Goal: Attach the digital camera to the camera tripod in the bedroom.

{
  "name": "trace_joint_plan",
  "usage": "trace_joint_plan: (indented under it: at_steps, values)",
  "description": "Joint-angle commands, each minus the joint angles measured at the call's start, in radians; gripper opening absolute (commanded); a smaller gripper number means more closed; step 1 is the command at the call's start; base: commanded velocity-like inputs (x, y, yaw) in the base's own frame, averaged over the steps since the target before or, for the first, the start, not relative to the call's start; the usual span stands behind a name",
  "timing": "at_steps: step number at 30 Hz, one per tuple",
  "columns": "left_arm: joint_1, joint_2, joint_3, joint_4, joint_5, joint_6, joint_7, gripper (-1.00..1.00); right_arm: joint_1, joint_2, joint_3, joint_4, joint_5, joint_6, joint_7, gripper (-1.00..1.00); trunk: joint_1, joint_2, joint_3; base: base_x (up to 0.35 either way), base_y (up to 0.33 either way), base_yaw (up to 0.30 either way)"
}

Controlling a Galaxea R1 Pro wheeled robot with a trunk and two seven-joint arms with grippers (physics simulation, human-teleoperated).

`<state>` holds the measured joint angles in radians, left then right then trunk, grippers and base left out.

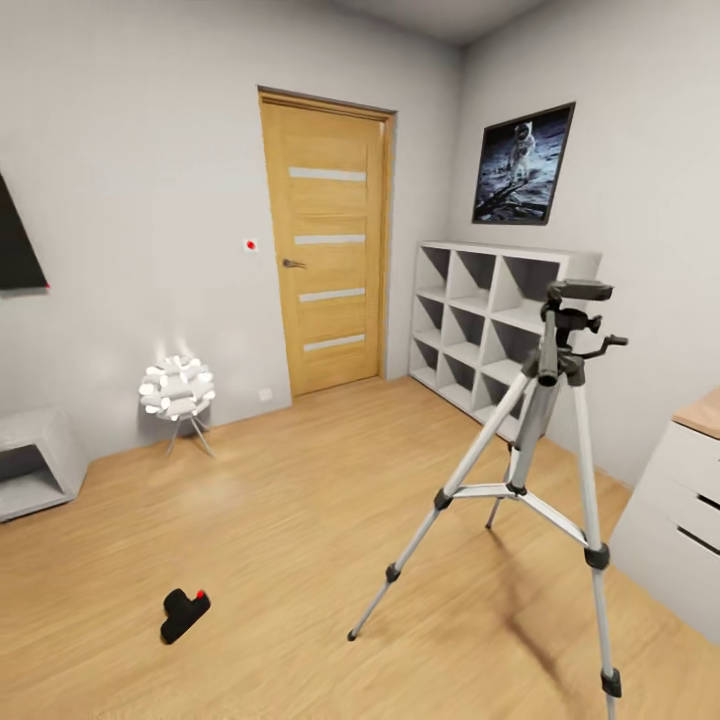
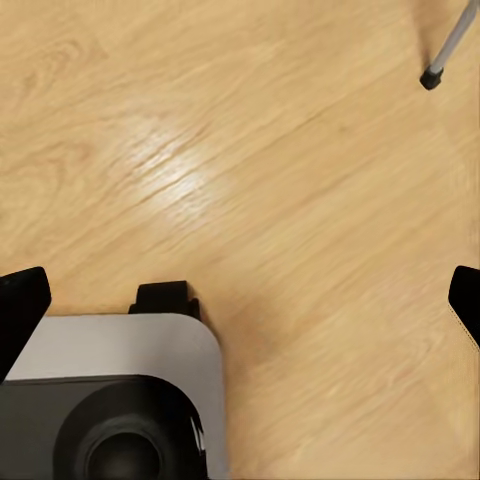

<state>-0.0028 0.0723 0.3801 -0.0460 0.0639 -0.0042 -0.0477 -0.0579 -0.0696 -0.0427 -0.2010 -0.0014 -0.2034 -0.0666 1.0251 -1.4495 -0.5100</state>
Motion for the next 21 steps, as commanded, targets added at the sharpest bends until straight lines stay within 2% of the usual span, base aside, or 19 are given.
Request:
trace_joint_plan:
  at_steps: [1, 21]
  values:
    - [0.0, 0.0, 0.002, 0.0, 0.007, 0.0, -0.004, 1.0, 0.0, 0.001, -0.004, 0.001, 0.0, -0.004, -0.003, 1.0, 0.0, 0.0, -0.001, 0.0, 0.0, 0.298]
    - [0.0, 0.0, 0.002, 0.0, 0.007, 0.0, -0.004, 1.0, 0.0, 0.001, -0.003, 0.001, 0.0, -0.004, -0.007, 1.0, 0.0, 0.0, -0.001, 0.0, 0.0, 0.298]
